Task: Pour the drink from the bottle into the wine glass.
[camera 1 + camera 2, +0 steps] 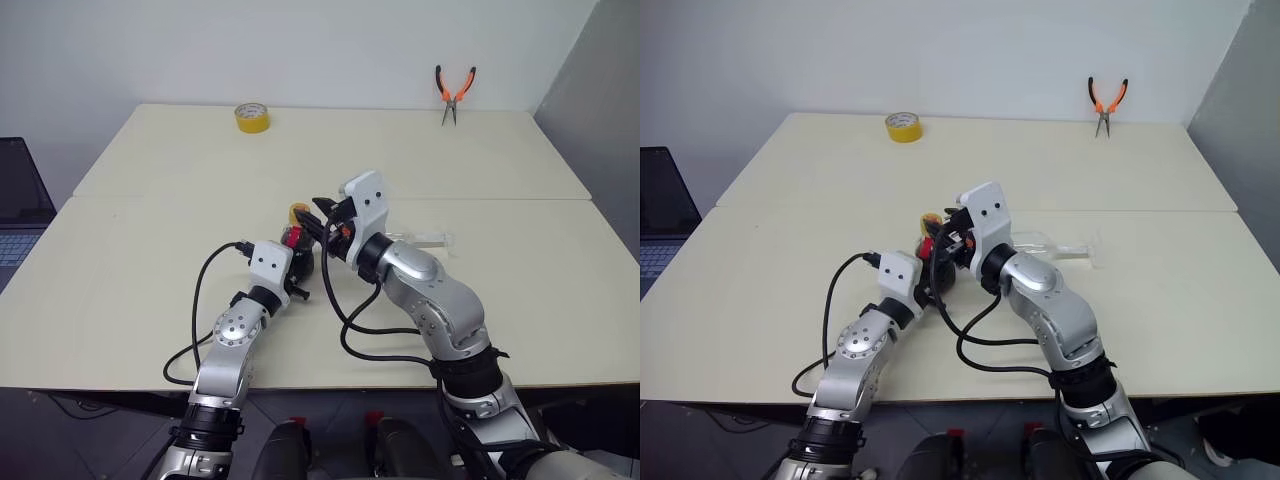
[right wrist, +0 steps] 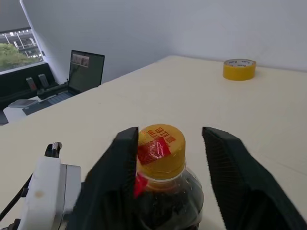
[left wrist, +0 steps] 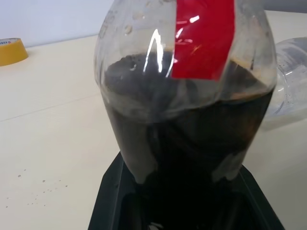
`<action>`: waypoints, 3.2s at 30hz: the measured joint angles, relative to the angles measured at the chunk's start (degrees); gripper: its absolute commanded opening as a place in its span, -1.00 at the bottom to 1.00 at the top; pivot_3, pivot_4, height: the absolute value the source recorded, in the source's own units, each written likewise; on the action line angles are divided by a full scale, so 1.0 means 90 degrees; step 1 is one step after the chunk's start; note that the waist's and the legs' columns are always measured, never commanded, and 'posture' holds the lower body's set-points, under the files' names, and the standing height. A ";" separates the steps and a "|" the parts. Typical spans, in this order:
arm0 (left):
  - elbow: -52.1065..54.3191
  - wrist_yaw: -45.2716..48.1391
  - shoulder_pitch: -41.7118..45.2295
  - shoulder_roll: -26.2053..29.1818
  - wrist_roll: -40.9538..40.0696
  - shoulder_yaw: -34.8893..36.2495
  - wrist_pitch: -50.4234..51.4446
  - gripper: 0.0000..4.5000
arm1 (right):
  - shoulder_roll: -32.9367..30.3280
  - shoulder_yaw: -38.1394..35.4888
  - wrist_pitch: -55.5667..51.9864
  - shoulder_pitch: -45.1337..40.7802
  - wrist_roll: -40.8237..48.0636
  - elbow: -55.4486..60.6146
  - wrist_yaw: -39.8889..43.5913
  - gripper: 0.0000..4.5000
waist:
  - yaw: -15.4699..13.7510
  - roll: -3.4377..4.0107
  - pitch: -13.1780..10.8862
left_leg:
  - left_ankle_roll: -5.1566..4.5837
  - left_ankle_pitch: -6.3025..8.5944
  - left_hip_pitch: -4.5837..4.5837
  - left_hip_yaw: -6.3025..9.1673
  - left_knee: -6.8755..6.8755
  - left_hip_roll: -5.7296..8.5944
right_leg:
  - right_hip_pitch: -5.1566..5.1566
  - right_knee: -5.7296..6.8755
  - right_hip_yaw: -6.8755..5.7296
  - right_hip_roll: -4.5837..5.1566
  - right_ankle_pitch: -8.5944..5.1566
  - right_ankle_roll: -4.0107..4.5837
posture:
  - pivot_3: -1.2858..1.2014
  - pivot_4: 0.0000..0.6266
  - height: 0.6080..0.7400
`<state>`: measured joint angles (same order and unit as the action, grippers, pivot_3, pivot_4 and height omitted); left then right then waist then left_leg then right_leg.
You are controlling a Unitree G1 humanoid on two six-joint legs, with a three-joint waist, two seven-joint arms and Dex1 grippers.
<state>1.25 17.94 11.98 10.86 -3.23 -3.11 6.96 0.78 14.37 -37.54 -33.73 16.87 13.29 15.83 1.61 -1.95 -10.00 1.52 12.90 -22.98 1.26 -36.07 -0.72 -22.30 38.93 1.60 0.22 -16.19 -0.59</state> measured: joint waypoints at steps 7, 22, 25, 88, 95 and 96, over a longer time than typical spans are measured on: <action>0.0007 0.0011 -0.0004 0.0002 -0.0004 0.0003 0.0000 -0.56 | -0.0123 0.0150 0.0033 0.0086 -0.0210 0.0018 0.0042 0.95 | 0.0001 0.0001 -0.0001 | 0.0000 0.0000 -0.0001 0.0000 0.0000 0.0000 | -0.0001 -0.0001 0.0000 0.0000 -0.0012 -0.0022 | 0.03 -0.52 1.00; 0.0038 0.0026 -0.0029 0.0011 -0.0006 0.0001 0.0002 -0.58 | 0.0057 0.0047 -0.0167 -0.0005 -0.0346 -0.0067 -0.0088 0.78 | 0.0001 0.0001 -0.0001 | 0.0000 0.0000 -0.0001 0.0000 0.0001 -0.0001 | -0.0001 -0.0002 0.0001 0.0000 -0.0013 -0.0023 | 0.03 -0.52 1.00; 0.0039 0.0028 -0.0029 0.0011 -0.0006 0.0000 0.0003 -0.58 | 0.0071 0.0045 -0.0234 -0.0019 -0.0346 -0.0067 -0.0102 0.41 | 0.0002 0.0001 -0.0001 | 0.0000 0.0000 -0.0001 0.0000 0.0002 -0.0001 | -0.0001 -0.0002 0.0001 0.0000 -0.0013 -0.0023 | 0.03 -0.52 1.00; 0.0271 -0.0949 -0.0268 -0.0038 0.0763 -0.0028 -0.0172 -0.63 | 0.0195 0.0155 -0.0478 0.0157 -0.0239 0.0505 0.0133 0.79 | 0.0007 0.0010 -0.0017 | 0.0002 0.0001 -0.0014 0.0028 0.0007 -0.0001 | -0.0002 -0.0007 -0.0042 0.0011 -0.0018 -0.0017 | 0.03 -0.52 1.00; 0.0260 -0.0948 -0.0257 -0.0039 0.0769 -0.0031 -0.0265 -0.64 | 0.0266 0.0153 -0.0463 0.0057 -0.0261 0.0163 0.0048 0.79 | 0.0007 0.0011 -0.0017 | 0.0002 0.0001 -0.0014 0.0029 0.0007 -0.0001 | -0.0002 -0.0007 -0.0043 0.0011 -0.0018 -0.0017 | 0.03 -0.52 1.00; 0.0254 -0.0947 -0.0256 -0.0039 0.0769 -0.0031 -0.0266 -0.64 | 0.0267 0.0153 -0.0461 0.0049 -0.0263 0.0126 0.0039 0.79 | 0.0007 0.0010 -0.0017 | 0.0002 0.0001 -0.0014 0.0029 0.0007 -0.0001 | -0.0002 -0.0007 -0.0043 0.0011 -0.0018 -0.0017 | 0.03 -0.52 1.00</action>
<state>3.54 9.41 9.68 10.51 3.68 -3.39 4.56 3.19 15.74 -41.68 -33.29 14.50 14.42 16.17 1.67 -1.85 -10.15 1.54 12.91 -23.10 1.52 -36.01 -0.73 -22.32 38.87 1.22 0.32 -16.35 -0.74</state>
